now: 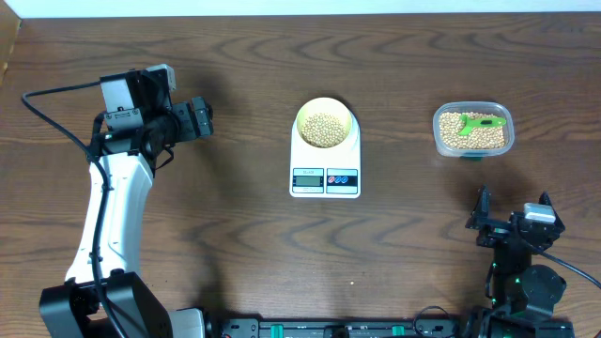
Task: Scoop item into bowl and weigh 50g on scale
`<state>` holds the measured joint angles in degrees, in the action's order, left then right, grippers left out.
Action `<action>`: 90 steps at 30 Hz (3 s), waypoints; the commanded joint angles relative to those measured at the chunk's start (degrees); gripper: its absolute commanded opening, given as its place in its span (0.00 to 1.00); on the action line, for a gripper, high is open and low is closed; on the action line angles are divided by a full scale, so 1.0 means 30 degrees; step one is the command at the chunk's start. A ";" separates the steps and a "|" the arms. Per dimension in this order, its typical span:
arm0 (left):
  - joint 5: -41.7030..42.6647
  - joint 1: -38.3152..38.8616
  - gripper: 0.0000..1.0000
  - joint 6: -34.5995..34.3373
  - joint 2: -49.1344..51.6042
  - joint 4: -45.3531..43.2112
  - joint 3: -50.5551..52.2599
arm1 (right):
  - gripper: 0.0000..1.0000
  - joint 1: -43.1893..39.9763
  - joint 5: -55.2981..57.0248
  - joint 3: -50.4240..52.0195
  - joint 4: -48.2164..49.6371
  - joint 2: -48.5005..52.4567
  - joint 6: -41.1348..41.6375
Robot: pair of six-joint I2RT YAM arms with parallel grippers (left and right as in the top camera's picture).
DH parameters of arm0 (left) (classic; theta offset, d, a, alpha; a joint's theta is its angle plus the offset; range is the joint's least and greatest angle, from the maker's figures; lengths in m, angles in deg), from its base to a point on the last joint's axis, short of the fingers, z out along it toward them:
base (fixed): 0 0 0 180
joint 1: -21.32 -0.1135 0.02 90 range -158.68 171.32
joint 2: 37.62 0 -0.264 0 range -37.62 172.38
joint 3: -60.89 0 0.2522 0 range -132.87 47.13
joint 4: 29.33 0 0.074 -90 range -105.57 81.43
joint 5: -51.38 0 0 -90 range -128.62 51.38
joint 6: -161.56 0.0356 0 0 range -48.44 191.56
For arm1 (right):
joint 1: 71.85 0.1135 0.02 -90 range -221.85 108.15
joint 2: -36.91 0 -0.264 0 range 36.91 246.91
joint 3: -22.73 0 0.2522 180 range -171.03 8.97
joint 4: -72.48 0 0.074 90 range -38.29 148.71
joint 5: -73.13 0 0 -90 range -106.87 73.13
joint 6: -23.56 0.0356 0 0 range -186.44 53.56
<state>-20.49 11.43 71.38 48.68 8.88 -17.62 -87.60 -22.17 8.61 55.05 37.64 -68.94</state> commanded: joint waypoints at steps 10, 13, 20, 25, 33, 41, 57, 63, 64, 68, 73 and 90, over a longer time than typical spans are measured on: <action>0.0233 0.0036 0.98 -0.0044 0.0175 0.0058 -0.0066 | 0.99 0.0066 0.0168 0.0015 -0.0117 -0.0029 0.0255; 0.0233 0.0036 0.98 -0.0044 0.0175 0.0058 -0.0058 | 0.99 0.0066 0.0168 0.0015 -0.0117 -0.0029 0.0255; 0.0226 0.0306 0.98 -0.0036 -0.0117 0.0430 -0.0058 | 0.99 0.0066 0.0168 0.0015 -0.0117 -0.0036 0.0255; 0.0219 0.0954 0.98 -0.0029 -0.1515 0.0495 -0.0058 | 0.99 0.0066 0.0168 0.0015 -0.0117 -0.0029 0.0255; 0.0219 0.1639 0.98 -0.0036 -0.5136 0.0481 -0.0058 | 0.99 0.0066 0.0168 0.0015 -0.0117 -0.0029 0.0255; 0.0240 0.1814 0.98 -0.0051 -0.9697 -0.0058 -0.0058 | 0.99 0.0066 0.0168 0.0015 -0.0117 -0.0029 0.0255; 0.0233 0.2157 0.98 -0.0044 -1.8659 0.0714 -0.0066 | 0.99 0.0066 0.0168 0.0015 -0.0117 -0.0029 0.0255; 0.0233 0.2149 0.98 -0.0036 -1.9256 0.1195 -0.0058 | 0.99 0.0066 0.0168 0.0015 -0.0117 -0.0029 0.0255; 0.0226 0.2149 0.98 -0.0036 -1.9292 0.1202 -0.0058 | 0.99 0.0066 0.0168 0.0015 -0.0117 -0.0036 0.0255; 0.0219 0.2149 0.98 -0.0036 -1.9730 0.1224 0.0350 | 0.99 0.0066 0.0168 0.0015 -0.0117 -0.0029 0.0255; 0.0211 0.2186 0.98 -0.0044 -2.1566 0.1173 0.2346 | 0.99 0.0066 0.0168 0.0015 -0.0117 -0.0029 0.0255; -0.0714 0.2703 0.98 0.0168 -2.8727 -0.2747 0.9785 | 0.99 0.0066 0.0168 0.0015 -0.0117 -0.0036 0.0255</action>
<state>-21.43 19.19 71.55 -37.35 2.76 10.29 -87.60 -21.97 8.61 55.01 37.64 -68.92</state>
